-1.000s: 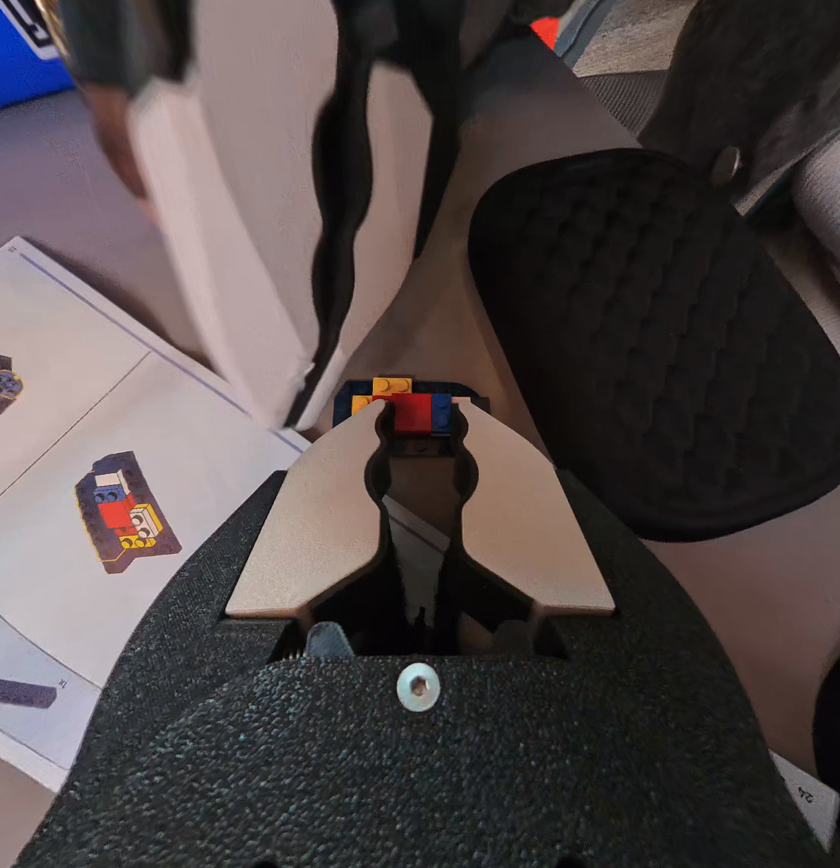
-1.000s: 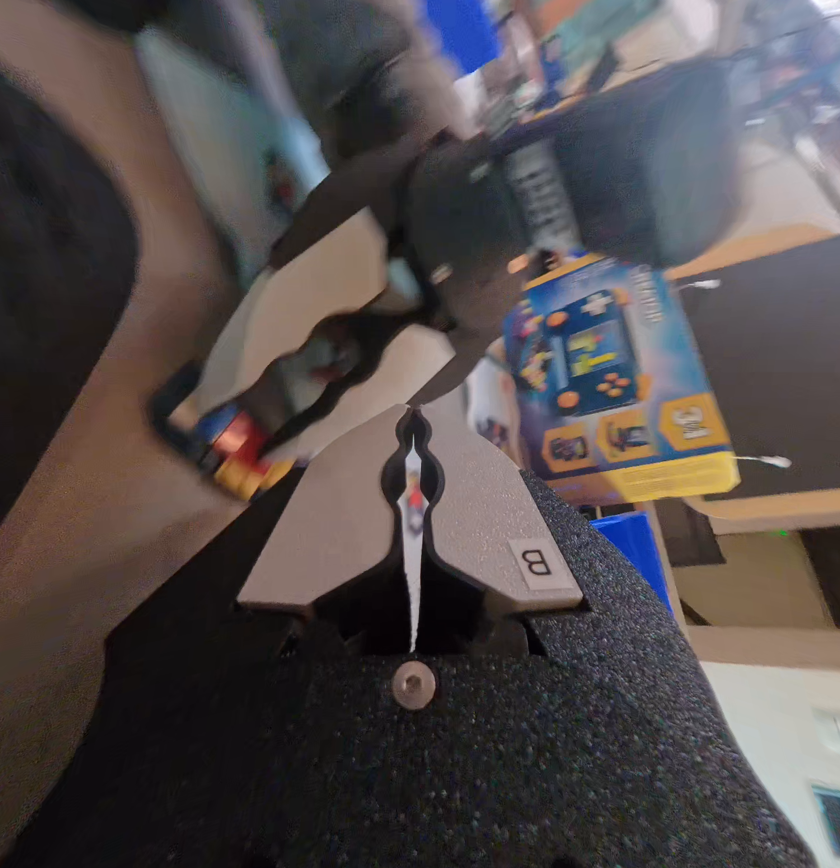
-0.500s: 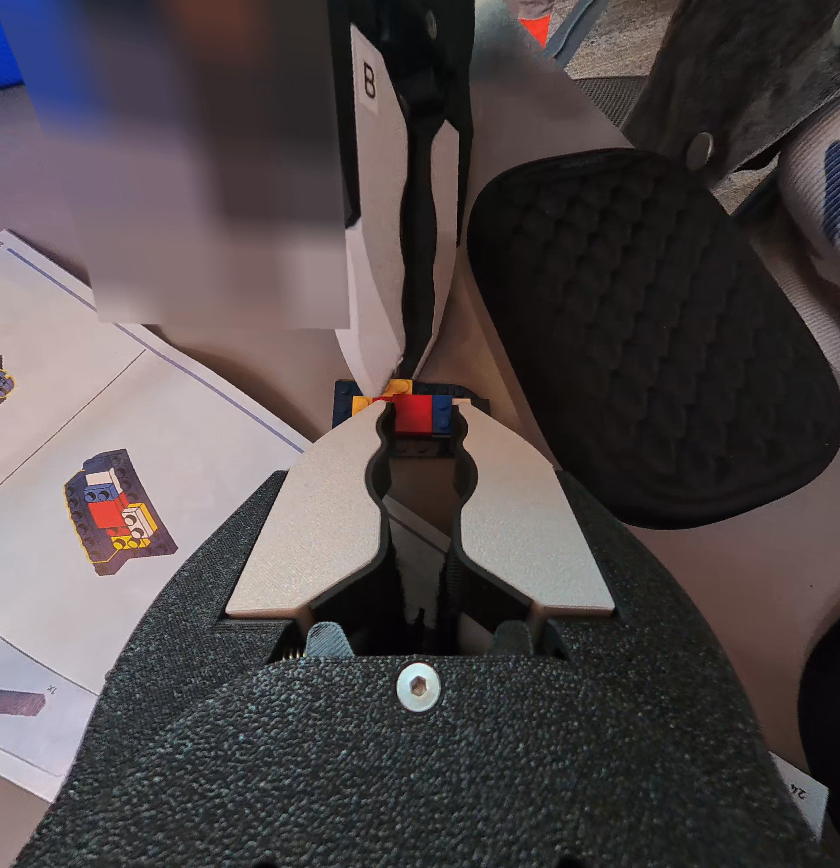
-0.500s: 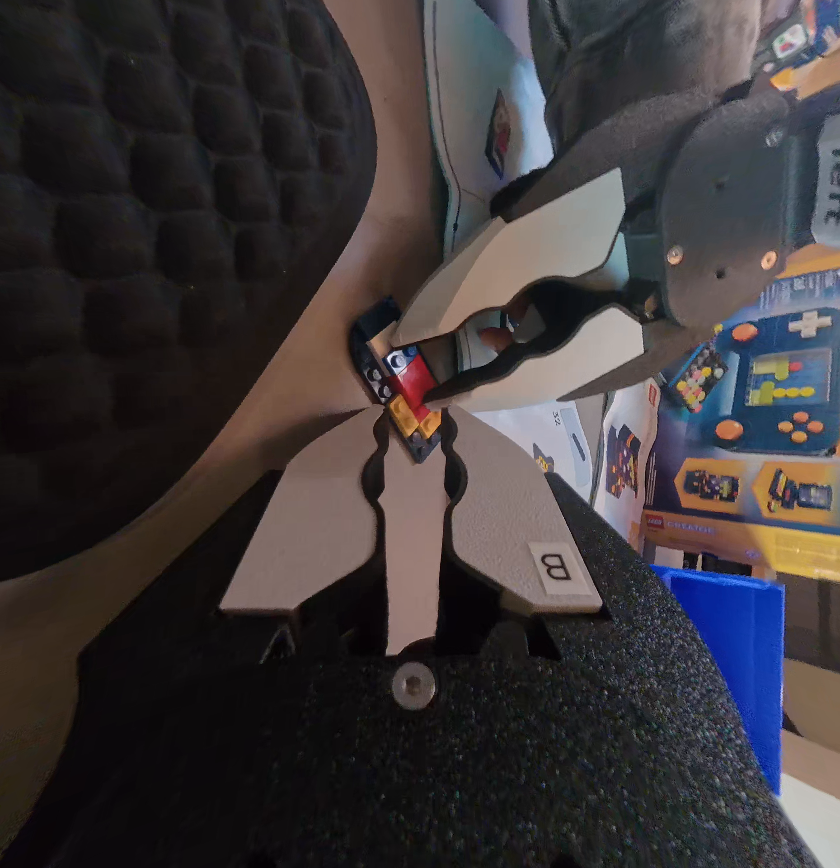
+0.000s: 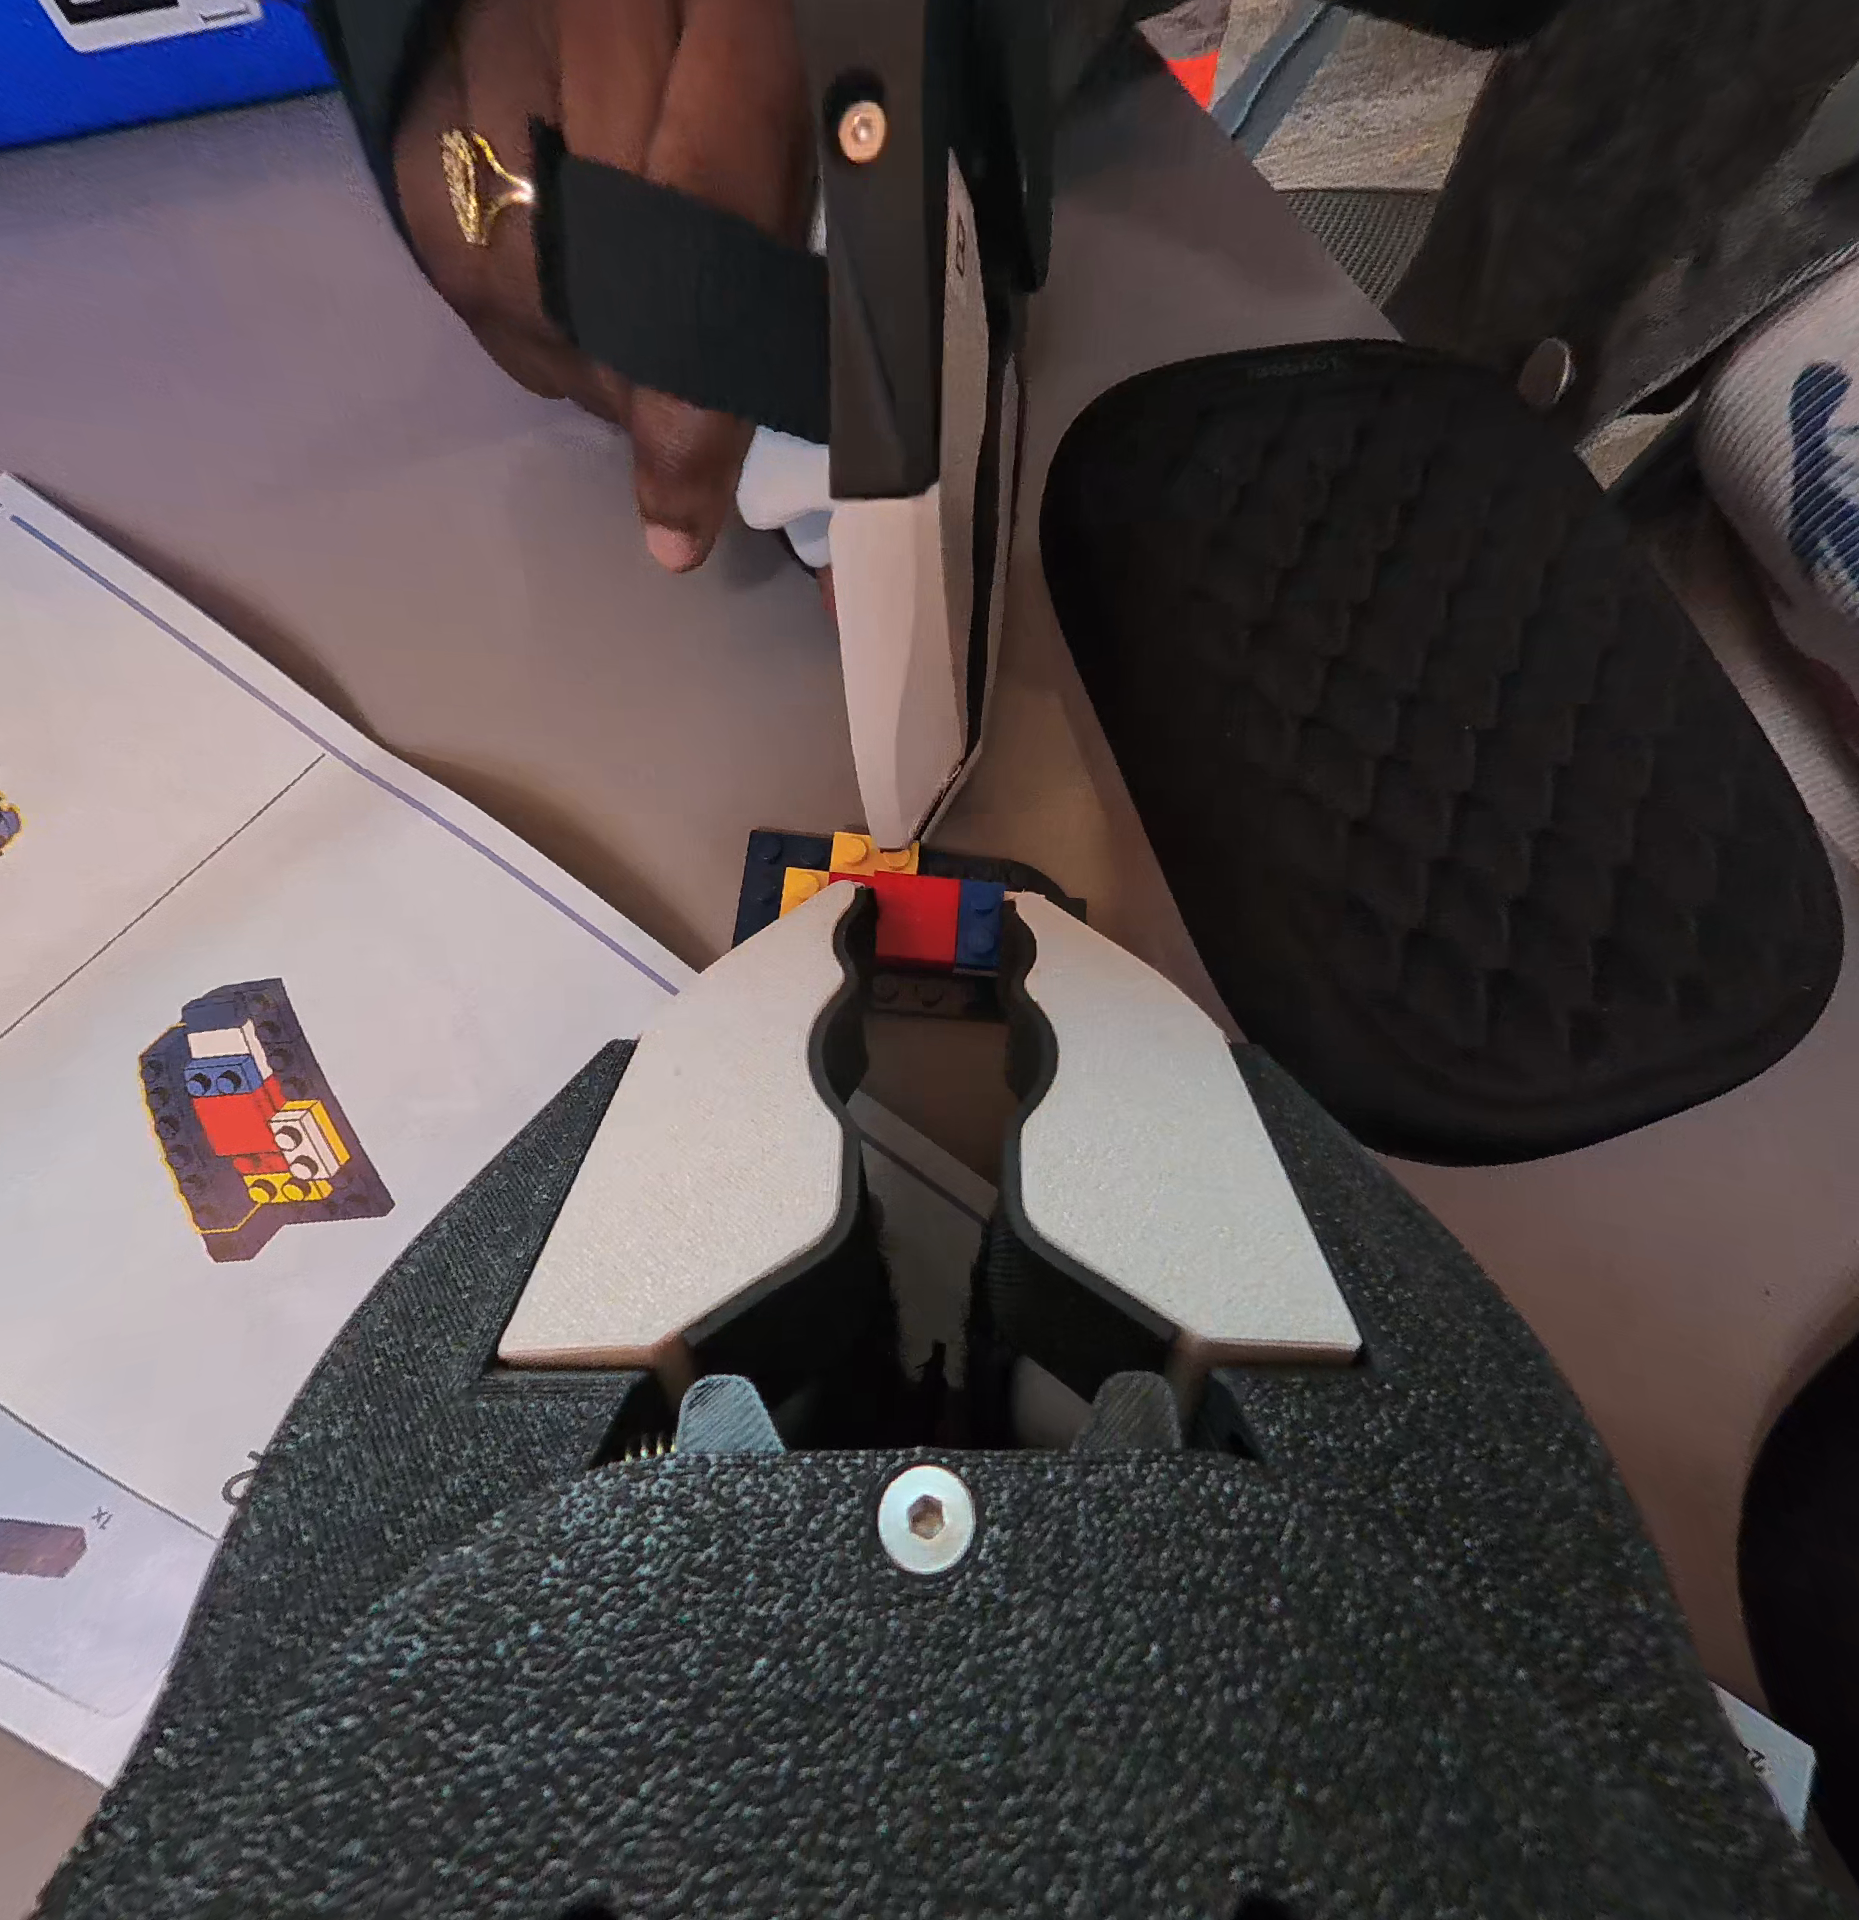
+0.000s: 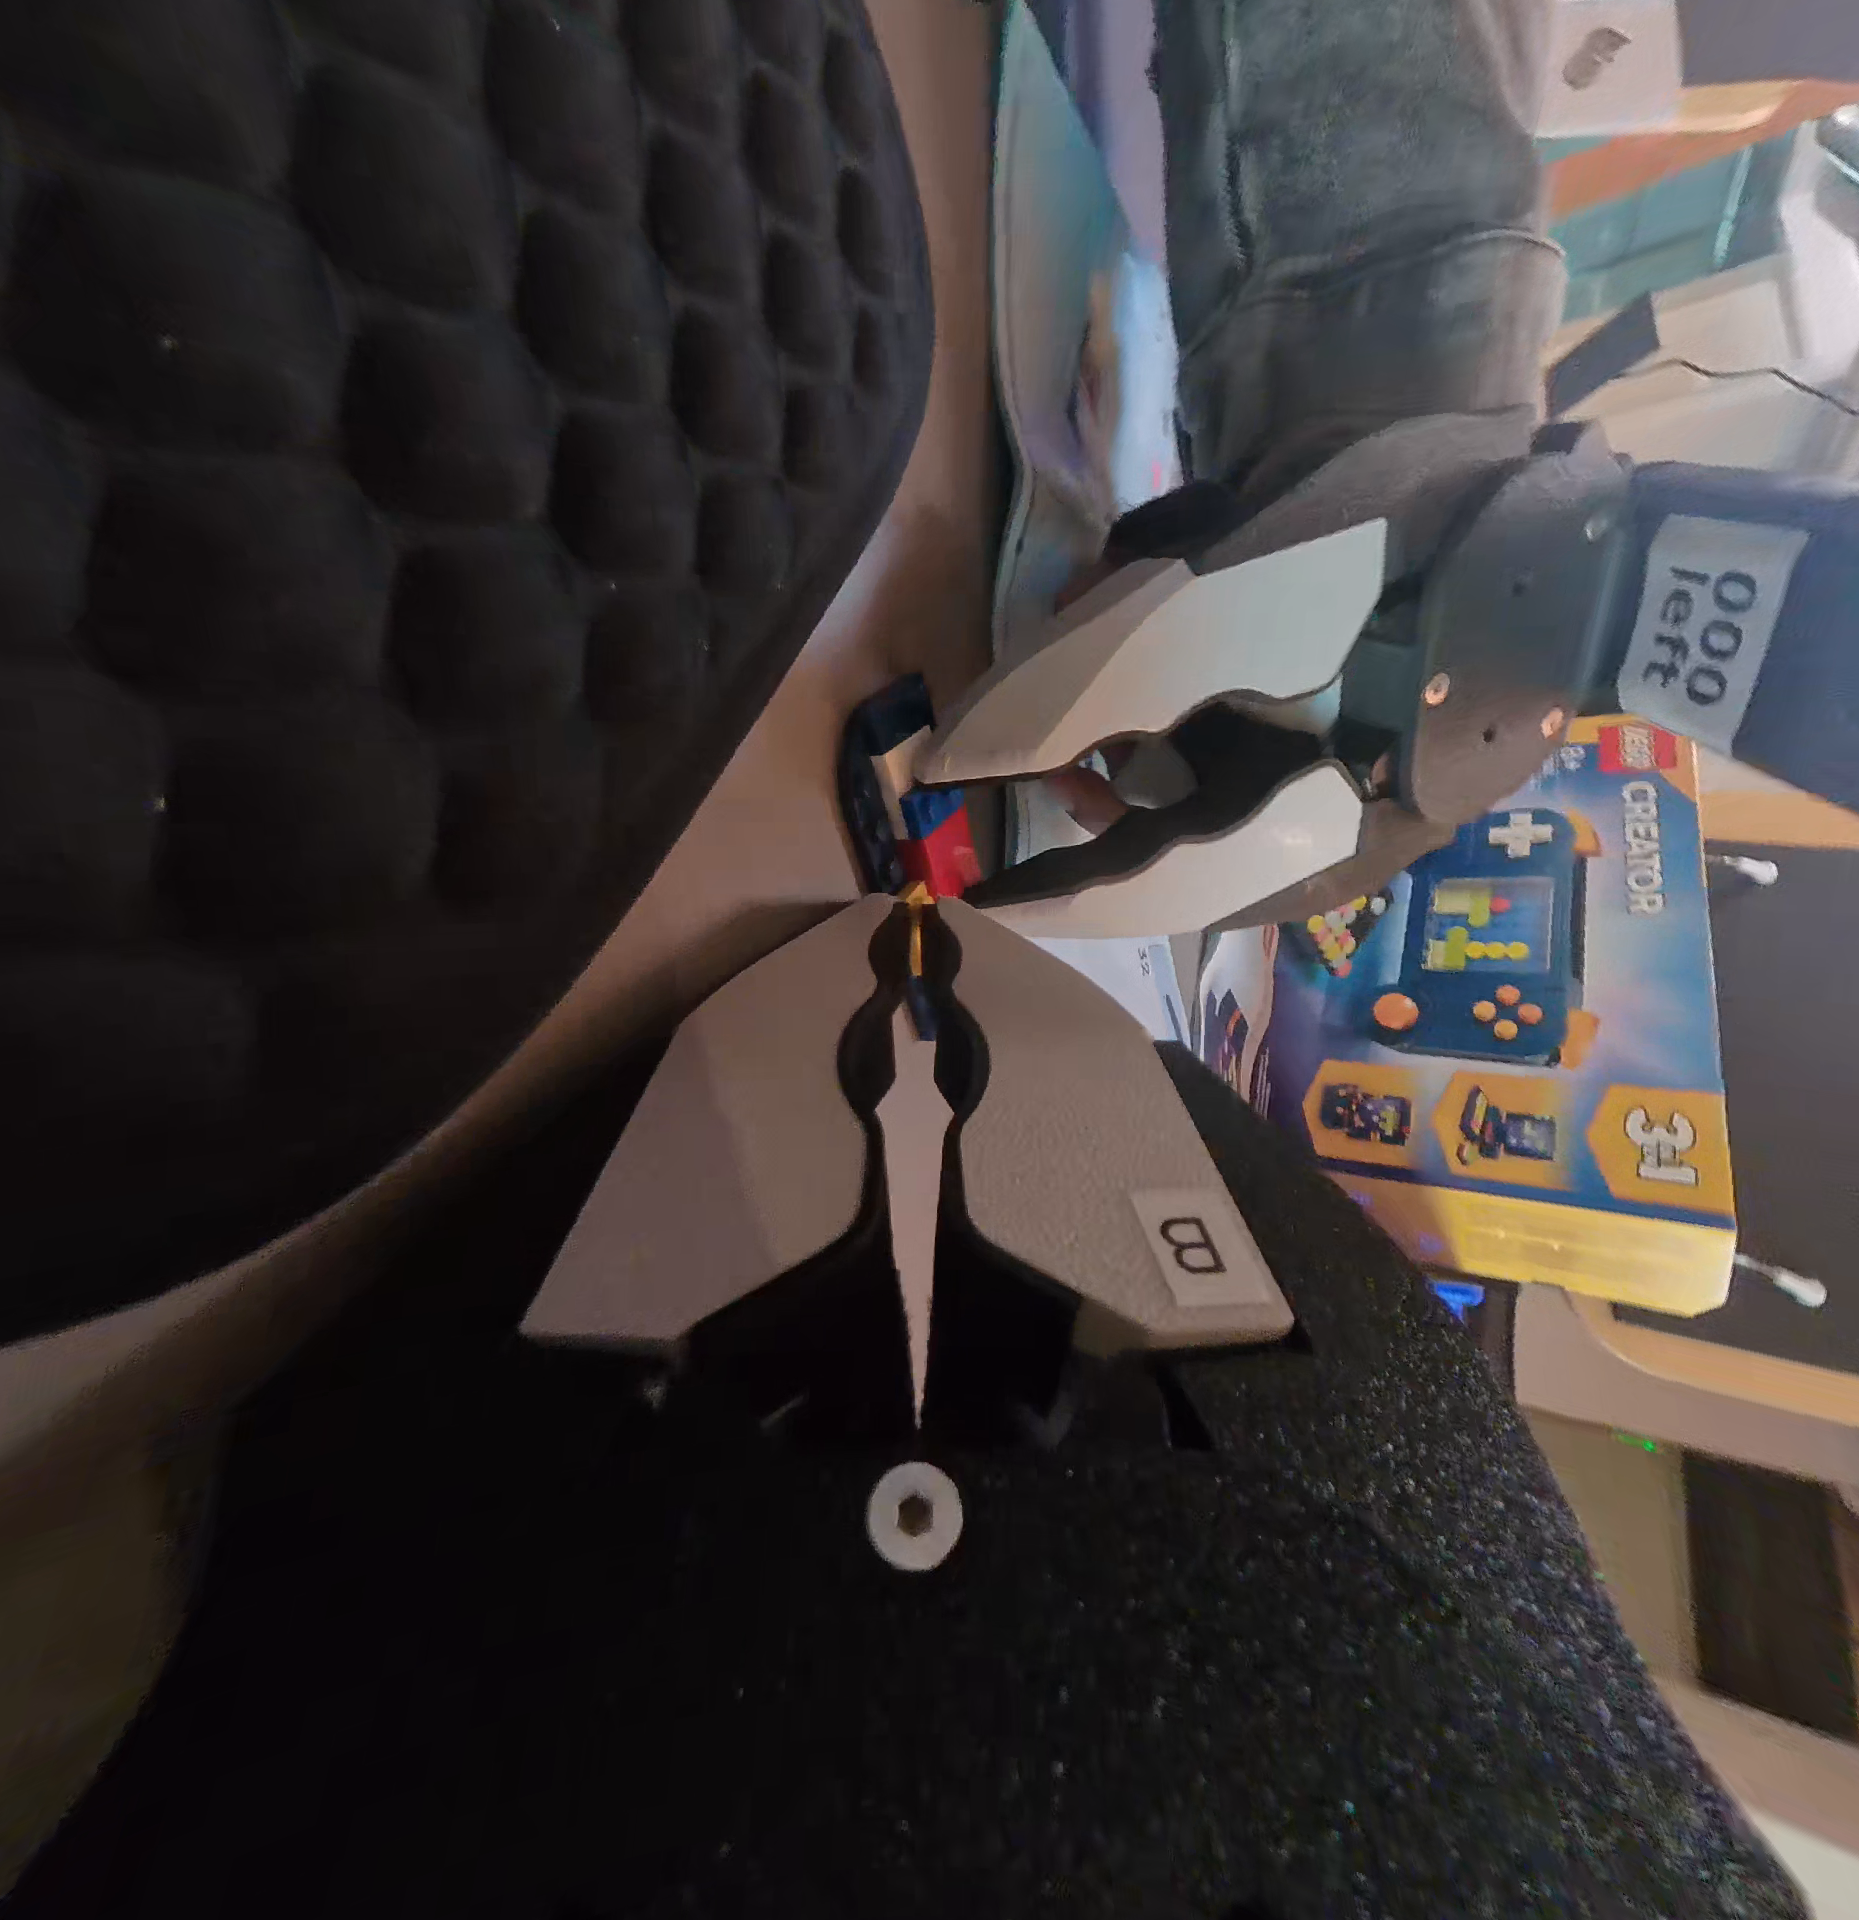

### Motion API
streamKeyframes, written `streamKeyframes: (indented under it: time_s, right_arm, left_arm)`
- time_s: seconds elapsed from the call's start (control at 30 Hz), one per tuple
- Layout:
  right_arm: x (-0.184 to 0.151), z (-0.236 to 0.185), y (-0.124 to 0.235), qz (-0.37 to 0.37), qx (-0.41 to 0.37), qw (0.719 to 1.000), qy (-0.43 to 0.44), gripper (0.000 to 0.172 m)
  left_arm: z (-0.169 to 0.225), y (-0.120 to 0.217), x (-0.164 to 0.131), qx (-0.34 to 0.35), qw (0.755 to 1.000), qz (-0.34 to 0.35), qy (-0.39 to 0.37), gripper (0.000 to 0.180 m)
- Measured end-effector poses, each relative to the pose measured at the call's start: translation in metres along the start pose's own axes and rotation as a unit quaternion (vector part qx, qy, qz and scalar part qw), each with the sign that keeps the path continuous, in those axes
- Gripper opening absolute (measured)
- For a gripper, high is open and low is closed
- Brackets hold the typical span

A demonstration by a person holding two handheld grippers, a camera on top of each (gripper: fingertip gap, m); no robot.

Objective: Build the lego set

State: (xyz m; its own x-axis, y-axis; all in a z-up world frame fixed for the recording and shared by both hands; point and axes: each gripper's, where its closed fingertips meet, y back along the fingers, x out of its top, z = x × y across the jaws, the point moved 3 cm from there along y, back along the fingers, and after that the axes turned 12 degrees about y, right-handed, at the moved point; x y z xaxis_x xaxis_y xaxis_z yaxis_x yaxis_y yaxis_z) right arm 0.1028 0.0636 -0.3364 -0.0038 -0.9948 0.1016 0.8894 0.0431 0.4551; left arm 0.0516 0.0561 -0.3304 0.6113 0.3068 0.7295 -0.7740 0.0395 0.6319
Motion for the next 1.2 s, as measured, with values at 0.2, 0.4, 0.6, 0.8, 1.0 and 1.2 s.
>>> streamKeyframes:
  time_s: [0.2,0.4,0.6,0.8,1.0,1.2]
  right_arm:
    - [-0.024,0.058,0.006,-0.028,-0.159,0.98,-0.119,0.0]
    - [-0.004,0.005,0.015,0.004,0.029,0.982,-0.187,0.037]
    - [-0.002,0.008,0.003,0.022,0.033,0.977,-0.208,0.037]
    - [-0.005,0.01,0.0,0.041,0.058,0.966,-0.247,0.045]
    - [-0.01,0.01,-0.002,0.064,0.076,0.957,-0.273,0.045]
    - [0.0,0.001,0.0,0.082,0.091,0.969,-0.213,0.012]
  left_arm:
    - [0.016,-0.013,0.006,-0.035,0.999,-0.01,-0.023,0.023]
    - [0.011,-0.004,0.002,-0.027,1.0,-0.007,-0.013,0.023]
    - [0.011,-0.004,0.003,-0.028,1.0,-0.006,-0.01,0.023]
    - [0.011,-0.004,0.003,-0.026,1.0,-0.006,-0.01,0.023]
    - [0.011,-0.003,0.003,-0.024,1.0,-0.005,-0.011,0.023]
    - [0.011,-0.002,0.003,-0.02,1.0,-0.004,-0.003,0.023]
